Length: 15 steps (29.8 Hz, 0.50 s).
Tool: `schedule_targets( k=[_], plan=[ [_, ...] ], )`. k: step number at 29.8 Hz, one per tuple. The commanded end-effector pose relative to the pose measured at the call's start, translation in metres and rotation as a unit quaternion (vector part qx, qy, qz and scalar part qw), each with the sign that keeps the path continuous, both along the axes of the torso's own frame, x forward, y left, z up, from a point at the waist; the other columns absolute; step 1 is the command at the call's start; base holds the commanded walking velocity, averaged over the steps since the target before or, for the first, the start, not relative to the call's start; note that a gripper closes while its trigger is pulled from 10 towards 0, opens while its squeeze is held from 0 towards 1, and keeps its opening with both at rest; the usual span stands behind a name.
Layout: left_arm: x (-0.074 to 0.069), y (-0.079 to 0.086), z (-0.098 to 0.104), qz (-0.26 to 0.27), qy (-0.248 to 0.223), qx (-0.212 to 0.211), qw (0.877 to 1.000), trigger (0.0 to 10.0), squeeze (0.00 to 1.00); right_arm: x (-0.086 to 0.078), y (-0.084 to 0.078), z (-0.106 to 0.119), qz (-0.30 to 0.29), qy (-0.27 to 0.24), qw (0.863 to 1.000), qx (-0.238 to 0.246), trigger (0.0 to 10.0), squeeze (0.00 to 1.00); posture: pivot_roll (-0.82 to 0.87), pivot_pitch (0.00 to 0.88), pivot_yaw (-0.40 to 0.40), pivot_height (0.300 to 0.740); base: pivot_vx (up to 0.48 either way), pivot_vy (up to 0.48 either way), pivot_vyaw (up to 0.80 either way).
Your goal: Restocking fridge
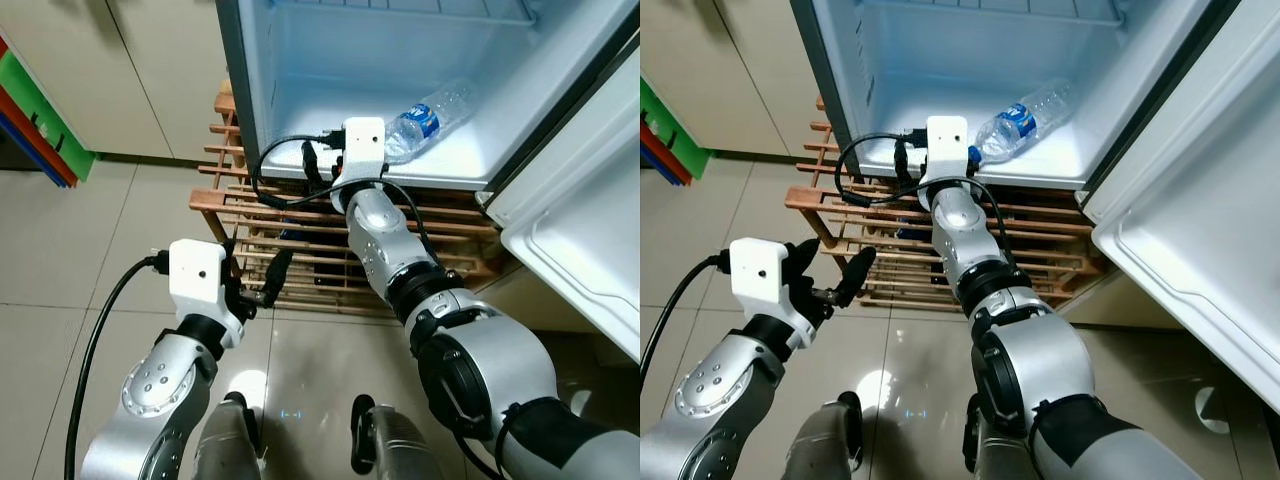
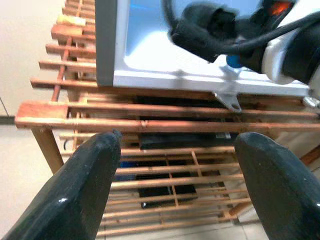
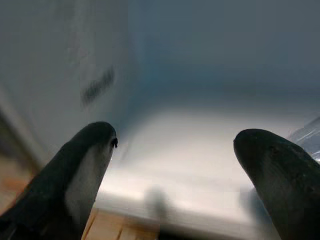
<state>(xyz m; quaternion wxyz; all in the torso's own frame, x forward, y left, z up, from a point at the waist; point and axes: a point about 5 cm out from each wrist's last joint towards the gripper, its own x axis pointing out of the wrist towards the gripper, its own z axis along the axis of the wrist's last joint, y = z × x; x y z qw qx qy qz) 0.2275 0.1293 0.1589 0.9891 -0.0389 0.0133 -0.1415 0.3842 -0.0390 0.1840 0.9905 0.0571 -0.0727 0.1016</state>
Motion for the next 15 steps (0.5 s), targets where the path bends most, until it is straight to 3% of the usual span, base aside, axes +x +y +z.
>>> schedule_targets(
  k=[1,3,7,9,11,15],
  plan=[
    [0.005,-0.003,0.000,-0.002,-0.006,0.001,1.000,10.0,0.00,-0.017,-0.016,-0.018,-0.023,-0.014,1.000,0.001,10.0,0.00,0.09,0.247,-0.075,0.740,0.000,0.000,0.00],
    [0.006,-0.003,0.001,-0.004,-0.008,-0.002,1.000,10.0,0.00,-0.022,-0.022,-0.022,-0.025,-0.019,0.999,0.001,10.0,0.00,0.09,0.247,-0.075,0.740,0.000,0.000,0.00],
    [0.019,-0.009,0.006,-0.023,-0.025,-0.002,0.999,10.0,0.00,-0.076,-0.062,-0.049,-0.028,-0.023,0.998,-0.042,10.0,0.00,0.00,0.167,-0.042,0.740,0.000,0.000,0.00],
    [0.023,-0.010,0.006,-0.023,-0.027,-0.001,0.999,10.0,0.00,-0.082,-0.067,-0.054,-0.025,-0.019,0.998,-0.046,10.0,0.00,-0.01,0.158,-0.037,0.740,0.000,0.000,0.00],
    [0.029,-0.019,0.008,-0.035,-0.039,-0.014,0.999,10.0,0.00,-0.099,-0.079,-0.065,-0.021,-0.018,0.997,-0.072,10.0,0.00,-0.05,0.111,-0.020,0.740,0.000,0.000,0.00],
    [0.042,-0.028,0.014,-0.047,-0.059,-0.032,0.997,10.0,0.00,-0.107,-0.089,-0.070,-0.027,0.002,0.996,-0.080,10.0,0.00,-0.07,0.071,-0.003,0.740,0.242,0.000,0.00]
  ],
)
